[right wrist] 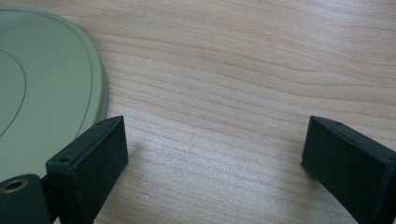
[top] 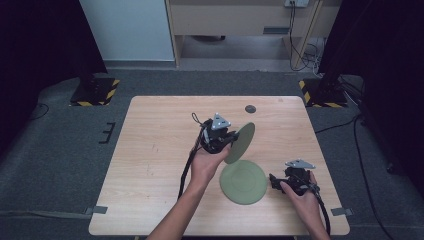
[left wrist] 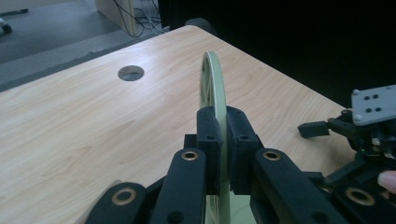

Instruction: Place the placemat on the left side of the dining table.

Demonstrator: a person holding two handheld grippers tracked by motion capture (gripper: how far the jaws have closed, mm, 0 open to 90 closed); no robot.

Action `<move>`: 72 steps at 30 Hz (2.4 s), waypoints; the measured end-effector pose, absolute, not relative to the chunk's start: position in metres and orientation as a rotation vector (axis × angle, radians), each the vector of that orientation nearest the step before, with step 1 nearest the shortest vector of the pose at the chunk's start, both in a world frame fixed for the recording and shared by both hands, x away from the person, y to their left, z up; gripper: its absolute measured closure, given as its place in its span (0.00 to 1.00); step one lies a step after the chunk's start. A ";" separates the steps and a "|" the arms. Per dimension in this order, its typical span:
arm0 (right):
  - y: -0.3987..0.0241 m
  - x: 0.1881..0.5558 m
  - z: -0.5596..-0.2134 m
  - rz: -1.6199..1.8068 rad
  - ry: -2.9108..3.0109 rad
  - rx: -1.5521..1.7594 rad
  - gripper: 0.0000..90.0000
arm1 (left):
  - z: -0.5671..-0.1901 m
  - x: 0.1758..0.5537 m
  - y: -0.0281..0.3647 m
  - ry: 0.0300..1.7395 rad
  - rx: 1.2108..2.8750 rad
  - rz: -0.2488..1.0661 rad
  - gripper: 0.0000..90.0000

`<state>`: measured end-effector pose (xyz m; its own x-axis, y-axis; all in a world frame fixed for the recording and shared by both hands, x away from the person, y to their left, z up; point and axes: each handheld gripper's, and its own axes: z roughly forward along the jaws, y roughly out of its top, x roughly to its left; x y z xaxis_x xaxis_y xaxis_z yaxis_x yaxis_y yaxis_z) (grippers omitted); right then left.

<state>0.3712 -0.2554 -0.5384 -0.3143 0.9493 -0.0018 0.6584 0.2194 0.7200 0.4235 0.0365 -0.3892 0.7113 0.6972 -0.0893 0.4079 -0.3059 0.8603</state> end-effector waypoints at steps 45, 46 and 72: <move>-0.255 0.373 -0.539 0.862 2.079 1.483 0.01 | -0.382 0.439 0.077 0.955 1.930 0.466 0.95; -0.255 0.373 -0.539 0.861 2.078 1.484 0.01 | -0.383 0.439 0.078 0.957 1.929 0.468 0.95; -0.255 0.373 -0.539 0.861 2.078 1.483 0.01 | -0.393 0.437 0.114 1.016 1.918 0.498 0.95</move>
